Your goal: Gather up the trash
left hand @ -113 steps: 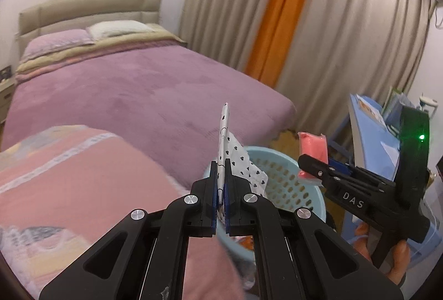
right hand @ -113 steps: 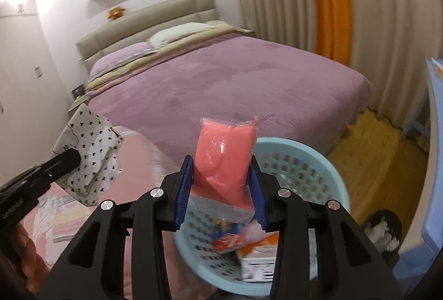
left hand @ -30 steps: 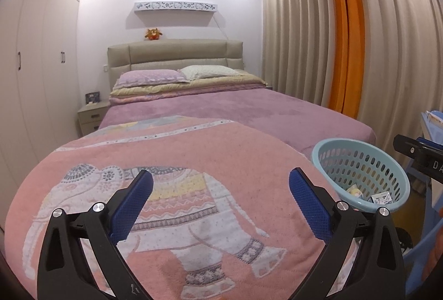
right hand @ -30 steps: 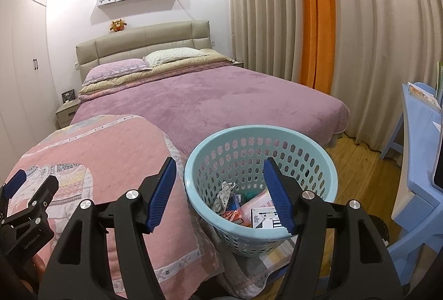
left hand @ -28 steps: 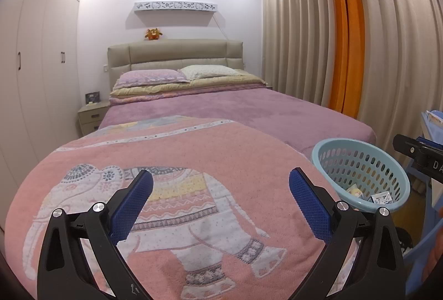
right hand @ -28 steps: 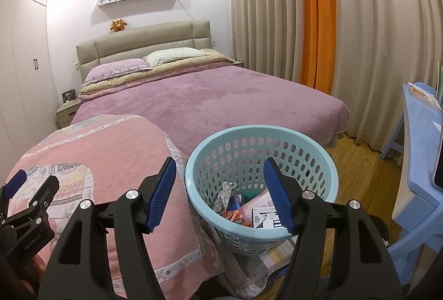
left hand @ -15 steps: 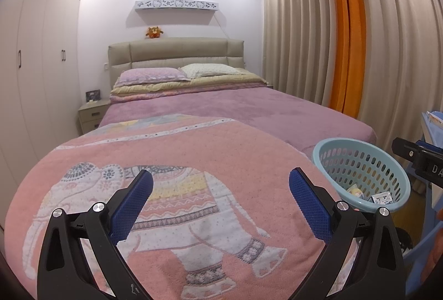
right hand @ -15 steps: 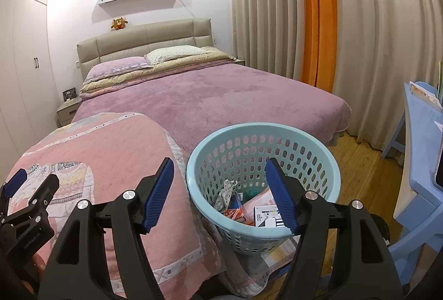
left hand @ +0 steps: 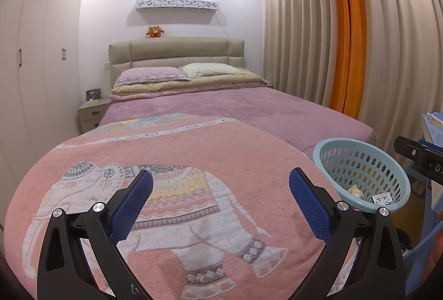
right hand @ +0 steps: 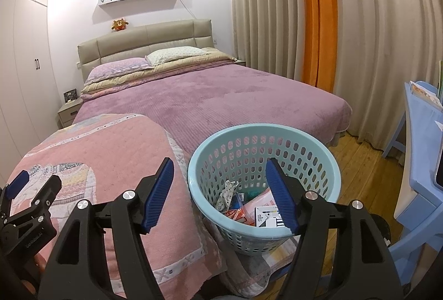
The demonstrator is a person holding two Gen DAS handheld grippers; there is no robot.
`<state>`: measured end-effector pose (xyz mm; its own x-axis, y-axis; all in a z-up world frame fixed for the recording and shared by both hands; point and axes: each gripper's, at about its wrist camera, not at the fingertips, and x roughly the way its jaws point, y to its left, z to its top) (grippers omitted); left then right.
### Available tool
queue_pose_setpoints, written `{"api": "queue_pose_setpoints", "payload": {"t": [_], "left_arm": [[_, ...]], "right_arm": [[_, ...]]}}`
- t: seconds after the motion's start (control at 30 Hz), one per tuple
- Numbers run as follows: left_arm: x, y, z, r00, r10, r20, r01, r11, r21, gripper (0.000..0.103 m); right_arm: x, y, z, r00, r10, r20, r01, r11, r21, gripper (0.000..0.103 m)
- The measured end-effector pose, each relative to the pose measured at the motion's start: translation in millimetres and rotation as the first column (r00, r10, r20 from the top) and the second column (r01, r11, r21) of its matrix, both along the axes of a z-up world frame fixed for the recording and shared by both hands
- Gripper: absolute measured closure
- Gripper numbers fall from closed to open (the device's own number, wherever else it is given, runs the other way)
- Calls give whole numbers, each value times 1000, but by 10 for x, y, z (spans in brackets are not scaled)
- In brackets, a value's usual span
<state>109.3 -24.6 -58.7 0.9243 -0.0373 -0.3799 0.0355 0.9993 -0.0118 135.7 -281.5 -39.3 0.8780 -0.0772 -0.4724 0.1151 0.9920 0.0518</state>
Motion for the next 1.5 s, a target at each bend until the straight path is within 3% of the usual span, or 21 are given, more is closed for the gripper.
{"api": "queue_pose_setpoints", "payload": {"t": [1.5], "left_arm": [[-20, 51, -6, 1000, 13, -3, -13, 1000, 4, 8]], "right_arm": [[4, 44, -17, 1000, 8, -7, -8, 1000, -2, 38]]}}
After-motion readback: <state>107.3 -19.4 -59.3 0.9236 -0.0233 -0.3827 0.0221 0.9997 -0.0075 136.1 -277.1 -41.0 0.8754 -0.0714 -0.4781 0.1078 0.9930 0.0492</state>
